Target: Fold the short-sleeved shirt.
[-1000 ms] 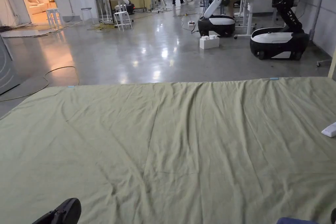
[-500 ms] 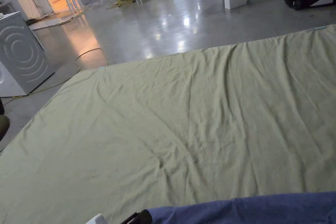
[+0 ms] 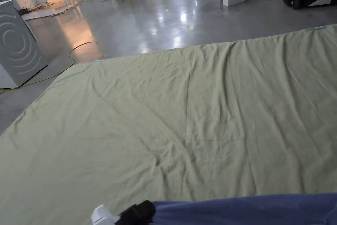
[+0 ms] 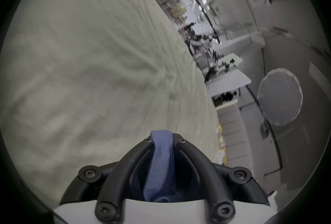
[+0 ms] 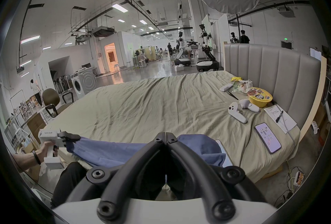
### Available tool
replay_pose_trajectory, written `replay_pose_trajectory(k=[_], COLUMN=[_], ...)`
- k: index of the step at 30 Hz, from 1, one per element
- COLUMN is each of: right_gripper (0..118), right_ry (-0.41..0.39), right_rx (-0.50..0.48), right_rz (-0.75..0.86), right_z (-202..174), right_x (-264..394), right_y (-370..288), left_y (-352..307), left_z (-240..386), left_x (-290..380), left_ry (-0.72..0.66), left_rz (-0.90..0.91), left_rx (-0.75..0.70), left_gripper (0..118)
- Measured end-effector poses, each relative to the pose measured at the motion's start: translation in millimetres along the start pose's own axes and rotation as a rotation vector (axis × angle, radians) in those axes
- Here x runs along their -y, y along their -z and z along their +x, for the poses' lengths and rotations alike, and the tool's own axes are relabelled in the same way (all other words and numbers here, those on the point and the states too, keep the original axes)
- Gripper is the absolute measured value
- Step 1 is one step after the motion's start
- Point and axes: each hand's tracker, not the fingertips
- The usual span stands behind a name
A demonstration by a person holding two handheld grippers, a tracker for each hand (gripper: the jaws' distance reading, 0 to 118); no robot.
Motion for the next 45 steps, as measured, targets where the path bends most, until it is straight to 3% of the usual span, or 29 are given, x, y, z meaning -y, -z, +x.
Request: replay_pose_trajectory(k=[2,7,9,15,20,23,24,26,28,30,33,35,38,40,42,45], right_gripper=[0,0,0,0,0,0,0,0,0,0,0,0,0,0,0,0], right_ry=[0.002,0.054,0.081,0.135,0.083,0.097,0.11,0.131,0.152,0.183,0.203,0.206,0.202,0.203,0.192,0.167], right_rx=[-0.006,-0.022,-0.026,-0.023,0.019,0.066,0.077,0.111,0.132,0.146,0.138,0.136,0.124,0.108,0.102,0.096], right_rz=[-0.002,-0.001,-0.002,-0.007,0.006,-0.005,-0.009,-0.025,-0.042,-0.053,-0.048,-0.048,-0.048,-0.047,-0.042,-0.046], right_z=[1,8,11,14,24,37,54,65,73,81,84,84,81,79,75,70], right_x=[-1,4,8,13,9,15,24,32,38,44,47,48,47,44,41,38], right_y=[1,3,3,-4,-29,-43,-49,-55,-56,-58,-57,-55,-51,-48,-49,-50], left_y=[-18,-63,-67,-4,88,131,141,156,160,142,105,88,87,97,114,144], left_z=[9,41,64,146,186,194,195,197,200,206,215,211,192,178,168,163], left_x=[-16,-68,-67,27,119,155,161,166,162,146,123,116,124,140,165,207], left_ry=[0.019,0.188,0.219,0.253,0.382,0.388,0.392,0.394,0.362,0.3,0.356,0.396,0.396,0.357,0.316,0.386], left_rz=[0.022,0.113,0.109,-0.047,-0.206,-0.238,-0.243,-0.263,-0.277,-0.24,-0.115,-0.063,-0.12,-0.205,-0.333,-0.447], left_rx=[0.023,-0.132,-0.124,0.044,0.003,-0.056,-0.068,-0.116,-0.104,0.009,0.077,0.03,0.031,0.002,0.072,0.008], left_gripper=[15,15,15,15,15,15,19,37,43,78,81,77,5,5,5,5])
